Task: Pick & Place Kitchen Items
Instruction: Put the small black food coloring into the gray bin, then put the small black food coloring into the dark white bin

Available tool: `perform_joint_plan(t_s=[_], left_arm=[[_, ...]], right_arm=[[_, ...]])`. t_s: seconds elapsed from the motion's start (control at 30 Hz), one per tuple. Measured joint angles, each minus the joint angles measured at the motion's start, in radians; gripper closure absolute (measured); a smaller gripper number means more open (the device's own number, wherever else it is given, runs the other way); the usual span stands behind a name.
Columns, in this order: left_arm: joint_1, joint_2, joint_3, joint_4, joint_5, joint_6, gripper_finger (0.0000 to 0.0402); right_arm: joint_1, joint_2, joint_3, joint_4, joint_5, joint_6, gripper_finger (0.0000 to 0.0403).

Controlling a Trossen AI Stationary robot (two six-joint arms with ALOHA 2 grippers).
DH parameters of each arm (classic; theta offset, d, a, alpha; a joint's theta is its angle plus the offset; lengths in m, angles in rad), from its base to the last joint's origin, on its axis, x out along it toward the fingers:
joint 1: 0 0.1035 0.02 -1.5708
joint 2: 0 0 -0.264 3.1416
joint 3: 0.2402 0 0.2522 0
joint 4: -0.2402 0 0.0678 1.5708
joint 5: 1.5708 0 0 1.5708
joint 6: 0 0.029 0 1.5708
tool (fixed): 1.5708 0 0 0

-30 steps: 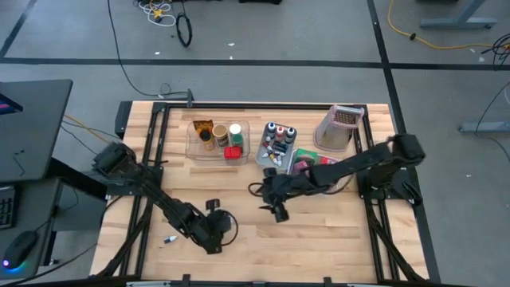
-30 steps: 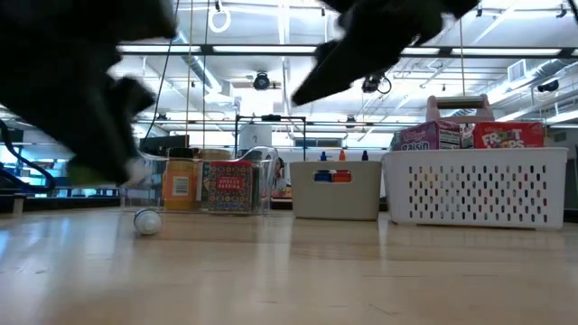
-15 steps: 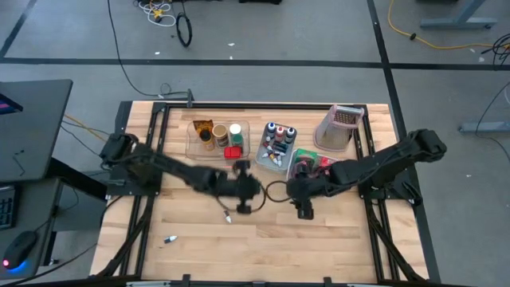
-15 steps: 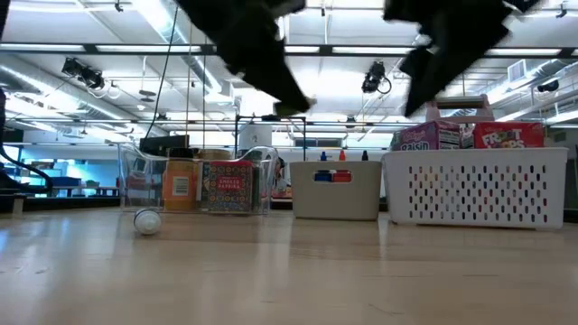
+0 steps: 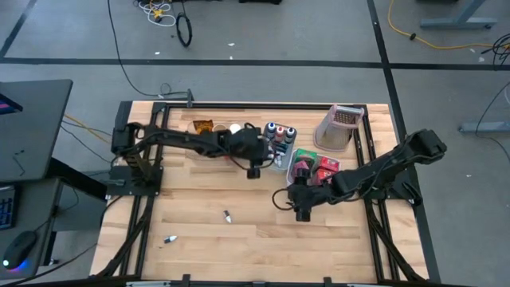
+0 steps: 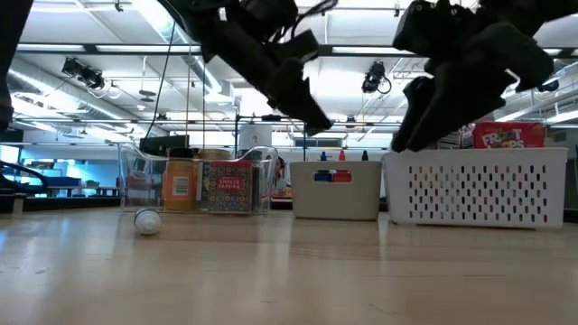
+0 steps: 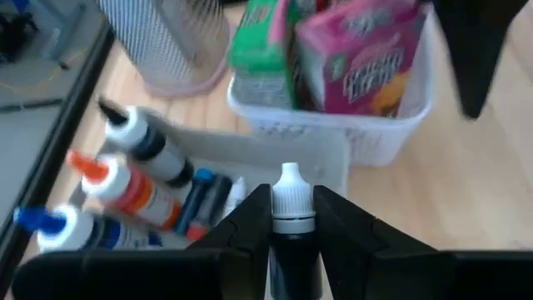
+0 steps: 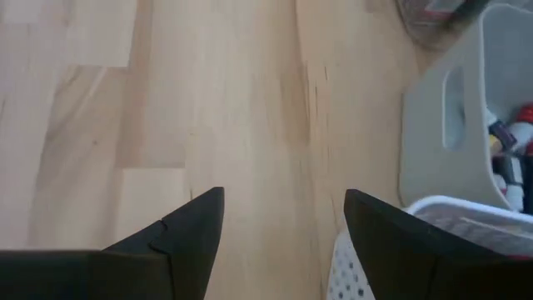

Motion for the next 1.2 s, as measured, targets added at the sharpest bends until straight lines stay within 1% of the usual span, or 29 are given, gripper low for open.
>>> perform_joint_plan(t_s=[0.03,0.1,0.17,0.23,0.33,0.4,0.63,0.73,0.83,0.93,1.0,1.2], left_arm=[[0.013,0.002,-0.001,-0.012,0.012,0.0,0.0312],[0.031,0.026,0.002,0.022,0.024,-0.005,0.0309],[0.044,0.031,-0.004,-0.001,0.025,-0.007,0.0304],[0.051,0.051,0.003,0.046,0.025,0.02,0.0298],[0.064,0.078,-0.002,0.035,0.024,0.04,0.0287],[0.071,0.099,-0.001,0.033,0.021,0.04,0.0277],[0.071,0.083,-0.001,0.007,0.001,0.037,0.0244],[0.051,0.037,0.0,0.007,-0.027,0.029,0.0241],[0.022,-0.021,0.0,-0.044,-0.075,0.005,0.0248],[-0.012,-0.111,0.0,-0.152,-0.118,0.02,0.0259],[-0.033,-0.178,0.001,-0.243,-0.126,0.03,0.0266],[-0.107,-0.363,0.0,-0.383,-0.132,-0.007,0.0274]], right_arm=[[-0.001,0.0,-0.014,0.031,0.0,-0.013,0.0142],[-0.002,0.0,-0.042,0.104,0.001,-0.023,0.0142],[-0.002,0.0,-0.064,0.132,0.007,-0.043,0.0142],[-0.002,0.001,-0.076,0.17,0.008,-0.064,0.0142],[-0.002,0.0,-0.089,0.225,0.007,-0.092,0.0142],[-0.002,0.0,-0.092,0.241,0.007,-0.12,0.0142],[-0.002,0.0,-0.091,0.276,0.007,-0.131,0.0142],[-0.002,0.0,-0.091,0.285,0.005,-0.131,0.0142],[-0.003,0.0,-0.091,0.307,-0.004,-0.125,0.0142],[-0.003,0.0,-0.091,0.342,-0.004,-0.125,0.0142],[-0.003,0.0,-0.091,0.365,-0.004,-0.124,0.0142],[-0.002,0.001,-0.091,0.457,-0.012,-0.122,0.0142]])
